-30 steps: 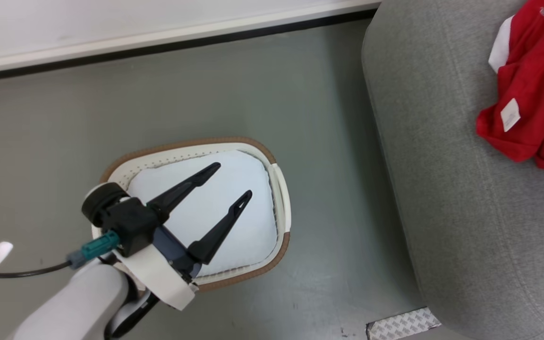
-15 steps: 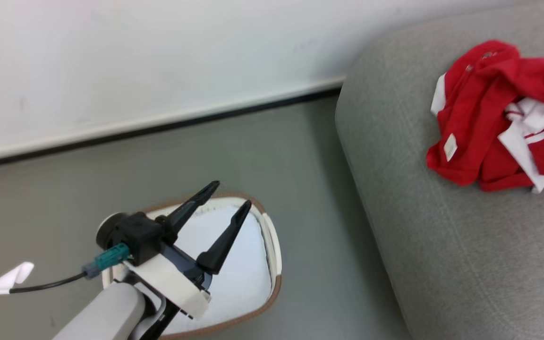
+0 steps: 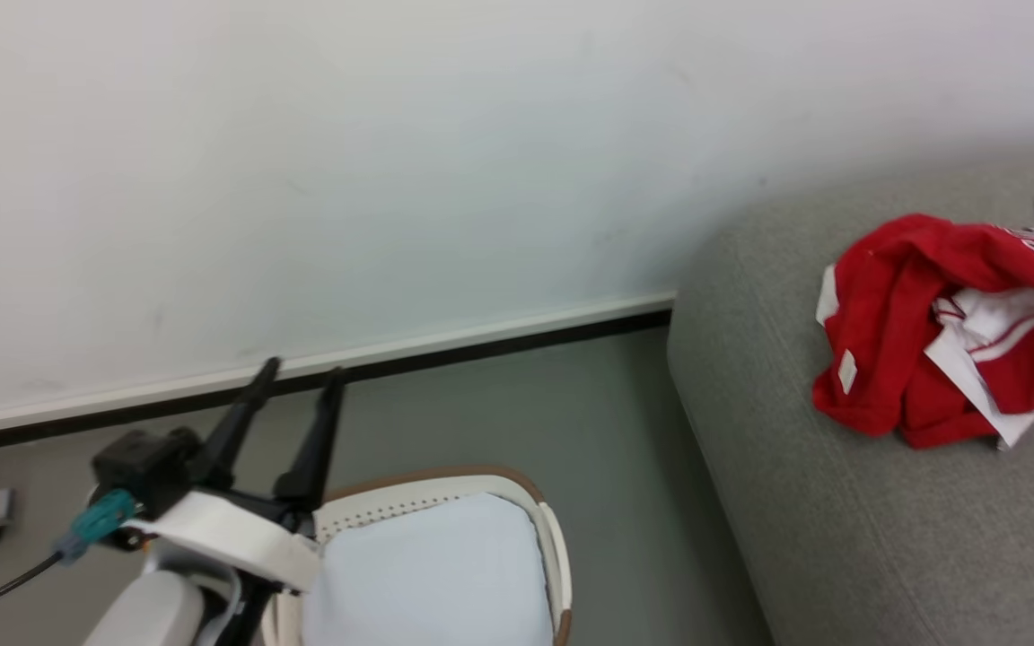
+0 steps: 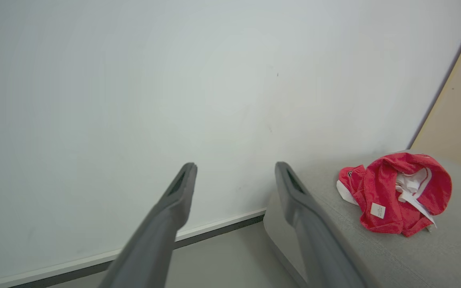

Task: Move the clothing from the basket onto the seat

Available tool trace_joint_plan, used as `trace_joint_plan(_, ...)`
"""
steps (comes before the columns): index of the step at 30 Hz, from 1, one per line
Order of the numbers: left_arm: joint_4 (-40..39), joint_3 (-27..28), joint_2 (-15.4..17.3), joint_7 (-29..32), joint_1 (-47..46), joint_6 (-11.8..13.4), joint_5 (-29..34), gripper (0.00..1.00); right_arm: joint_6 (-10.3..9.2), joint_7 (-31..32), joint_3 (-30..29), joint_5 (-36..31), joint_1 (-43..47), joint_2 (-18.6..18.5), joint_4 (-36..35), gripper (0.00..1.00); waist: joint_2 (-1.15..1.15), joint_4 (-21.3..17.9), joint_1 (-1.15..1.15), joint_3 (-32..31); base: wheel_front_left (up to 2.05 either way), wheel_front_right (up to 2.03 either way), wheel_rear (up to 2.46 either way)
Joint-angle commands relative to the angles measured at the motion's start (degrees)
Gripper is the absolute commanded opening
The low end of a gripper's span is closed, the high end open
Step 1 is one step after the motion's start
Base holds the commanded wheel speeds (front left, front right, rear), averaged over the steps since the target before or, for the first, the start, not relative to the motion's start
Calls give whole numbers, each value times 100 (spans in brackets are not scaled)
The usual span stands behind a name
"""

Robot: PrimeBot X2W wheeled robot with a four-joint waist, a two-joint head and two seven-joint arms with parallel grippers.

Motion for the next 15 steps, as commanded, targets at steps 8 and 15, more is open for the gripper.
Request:
trace_joint_plan(8,215,1108,-120,-1,709,242,272,100,-13,-842,-100,5,1044,791,-508,100,0,563,2,-367,0,0,0)
trace_joint_plan(15,486,1894,-394,-1,1232,226,561,100,-13,-1658,-44,-167,1952,1427,-345,100,0,749,2,-480,0,0,0)
